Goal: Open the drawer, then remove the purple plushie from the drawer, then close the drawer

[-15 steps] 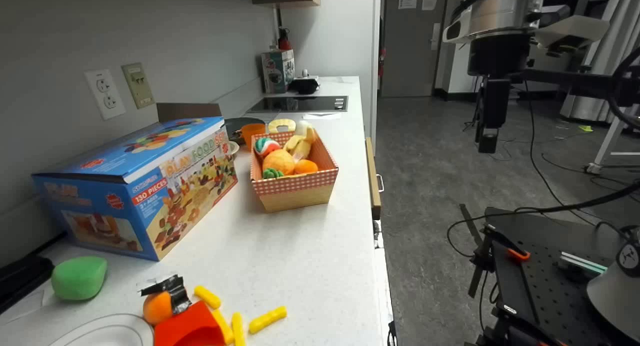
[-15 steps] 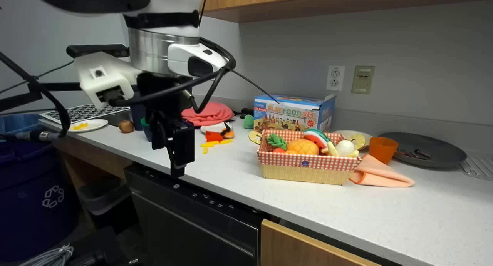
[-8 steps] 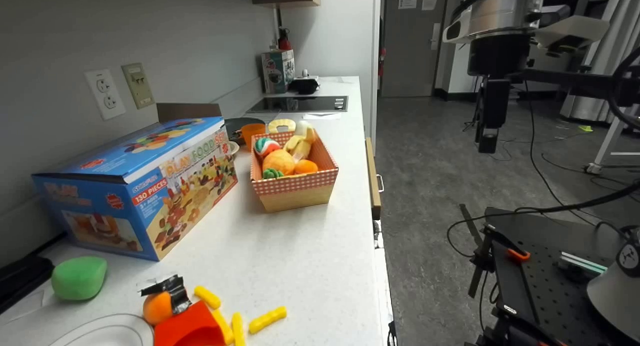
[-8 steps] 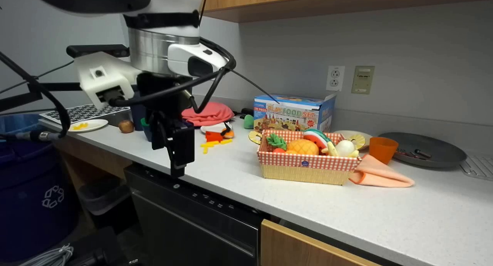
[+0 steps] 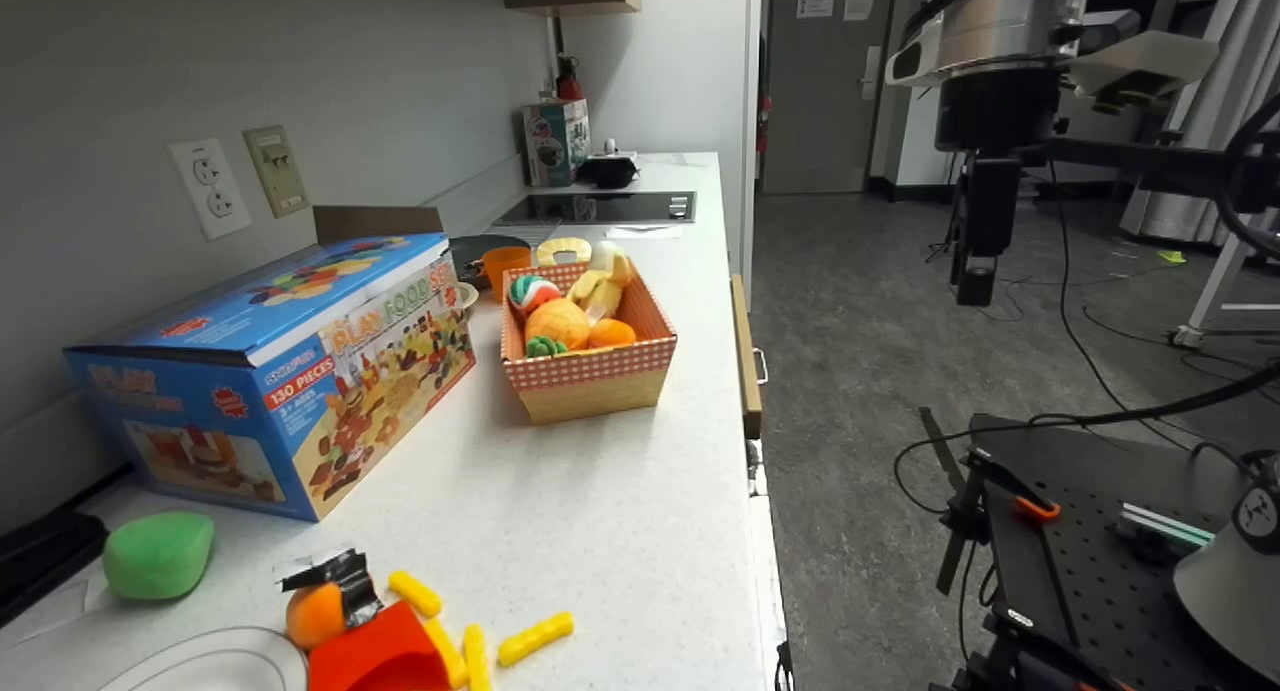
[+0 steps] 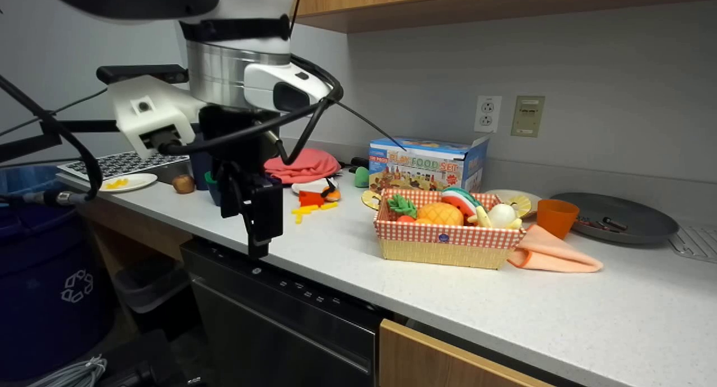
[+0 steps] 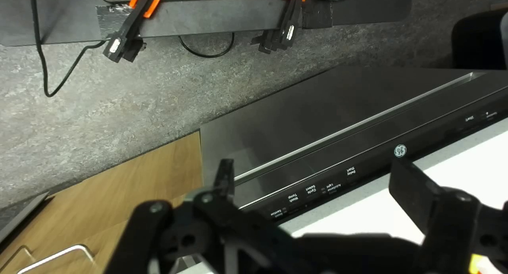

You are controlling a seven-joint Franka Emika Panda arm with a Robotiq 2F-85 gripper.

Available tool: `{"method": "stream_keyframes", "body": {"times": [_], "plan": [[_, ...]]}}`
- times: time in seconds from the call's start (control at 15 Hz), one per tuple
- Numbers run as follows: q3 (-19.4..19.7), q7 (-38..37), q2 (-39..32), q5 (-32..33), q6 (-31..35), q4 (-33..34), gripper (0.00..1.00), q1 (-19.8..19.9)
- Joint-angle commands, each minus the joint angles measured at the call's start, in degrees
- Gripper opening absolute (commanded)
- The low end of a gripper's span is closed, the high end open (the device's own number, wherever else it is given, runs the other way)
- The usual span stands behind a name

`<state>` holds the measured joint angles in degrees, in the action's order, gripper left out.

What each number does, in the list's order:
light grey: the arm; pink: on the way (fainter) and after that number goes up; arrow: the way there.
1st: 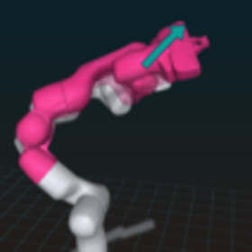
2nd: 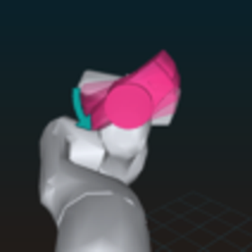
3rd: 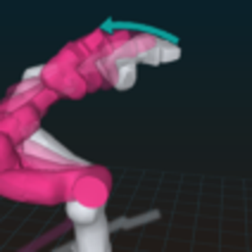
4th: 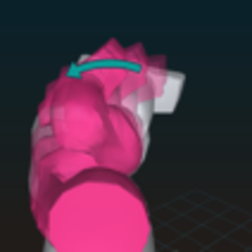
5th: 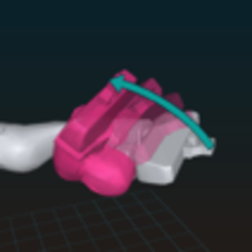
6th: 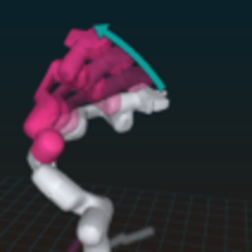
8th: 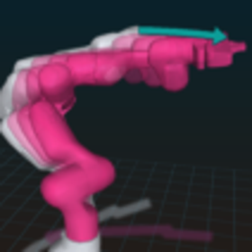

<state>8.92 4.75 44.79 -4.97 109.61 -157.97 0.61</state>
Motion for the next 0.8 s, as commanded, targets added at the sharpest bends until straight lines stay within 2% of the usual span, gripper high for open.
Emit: {"method": "stream_keyframes", "body": {"times": [0.0,0.4,0.73], "plan": [[-1.29,0.33,-1.40,0.89,-0.29,1.18,1.00,1.70],[-1.02,1.01,-11.68,11.47,0.01,9.76,1.00,5.70],[-0.17,1.15,-25.52,21.26,4.05,18.33,1.00,8.04]]}}
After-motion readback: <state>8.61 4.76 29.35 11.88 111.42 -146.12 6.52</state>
